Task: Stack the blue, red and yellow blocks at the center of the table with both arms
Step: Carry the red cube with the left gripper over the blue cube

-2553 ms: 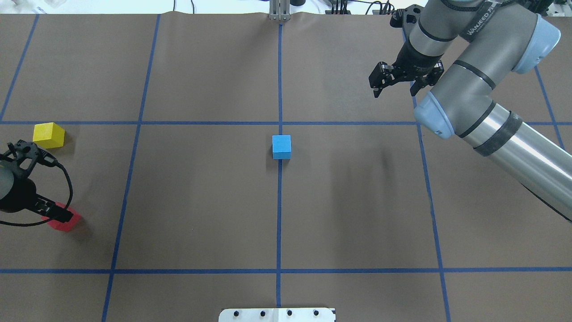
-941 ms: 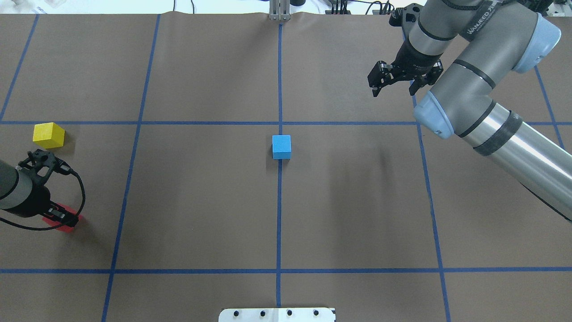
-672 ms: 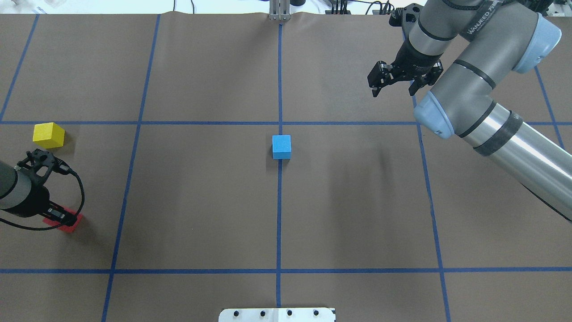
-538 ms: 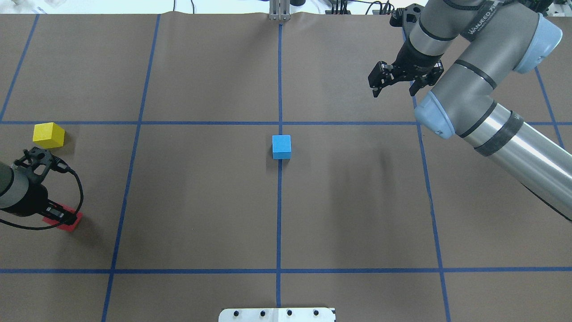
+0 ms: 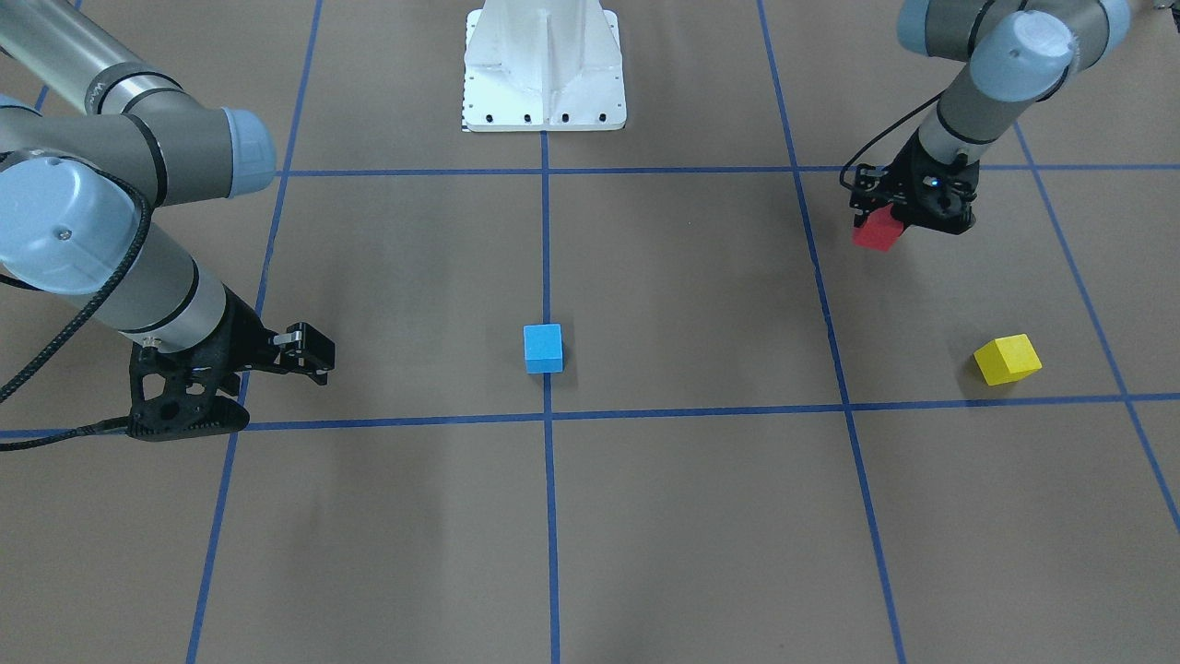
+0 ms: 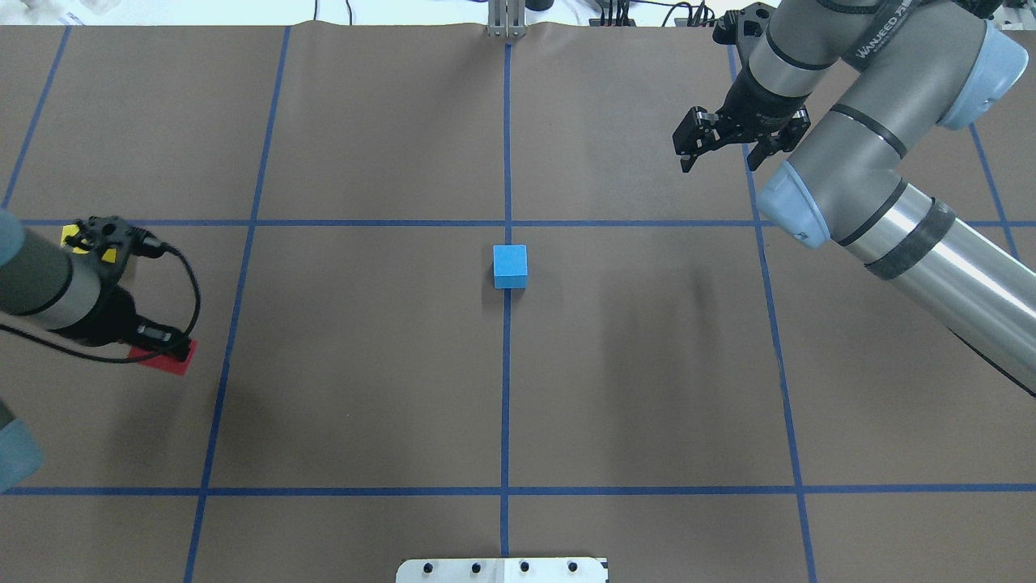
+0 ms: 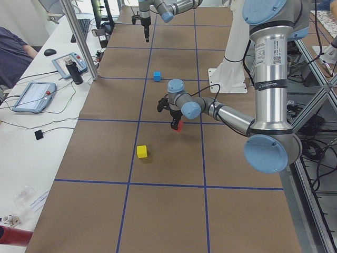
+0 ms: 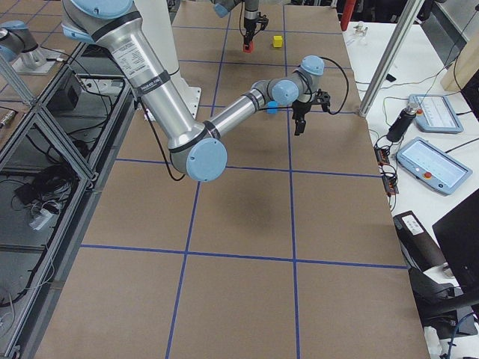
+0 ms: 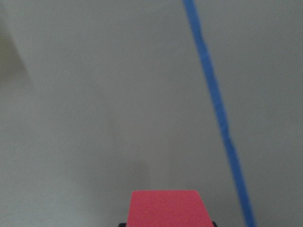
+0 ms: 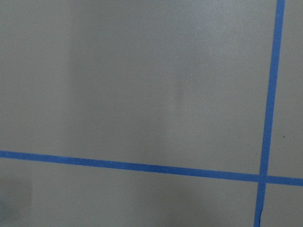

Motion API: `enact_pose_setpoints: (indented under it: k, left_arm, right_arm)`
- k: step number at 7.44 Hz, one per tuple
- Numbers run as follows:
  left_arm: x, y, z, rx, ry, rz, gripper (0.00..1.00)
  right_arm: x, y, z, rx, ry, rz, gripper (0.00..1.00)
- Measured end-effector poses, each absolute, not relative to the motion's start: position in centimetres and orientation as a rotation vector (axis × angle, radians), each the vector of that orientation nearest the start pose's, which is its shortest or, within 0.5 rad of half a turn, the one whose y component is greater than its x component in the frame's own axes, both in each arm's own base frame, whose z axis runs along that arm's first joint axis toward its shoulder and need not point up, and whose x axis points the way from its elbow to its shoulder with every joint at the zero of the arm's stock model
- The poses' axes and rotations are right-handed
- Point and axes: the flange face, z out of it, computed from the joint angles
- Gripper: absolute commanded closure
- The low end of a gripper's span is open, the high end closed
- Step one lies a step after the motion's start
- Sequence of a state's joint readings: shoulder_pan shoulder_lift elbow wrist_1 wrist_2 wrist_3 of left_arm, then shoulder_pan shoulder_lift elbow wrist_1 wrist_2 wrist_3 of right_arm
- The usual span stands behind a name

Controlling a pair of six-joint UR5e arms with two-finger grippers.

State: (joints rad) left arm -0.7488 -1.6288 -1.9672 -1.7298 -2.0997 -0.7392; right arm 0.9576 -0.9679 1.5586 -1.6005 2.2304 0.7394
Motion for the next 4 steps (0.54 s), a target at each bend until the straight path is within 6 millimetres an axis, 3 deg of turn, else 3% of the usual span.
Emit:
enact_pose_setpoints:
  k: [2,4]
  left_arm:
    - [38.3,-46.8,32.4,-0.028,0.722,0.163,1.00]
    - [44.3,-50.6,25.5,-0.073,0.705,0.149,1.00]
  right_arm:
    - [-33.9,-60.9,30.8,0.021,-0.837,-0.065,0.01]
    - [-33.9,-61.0,31.0,0.019,-0.834,-0.065,0.01]
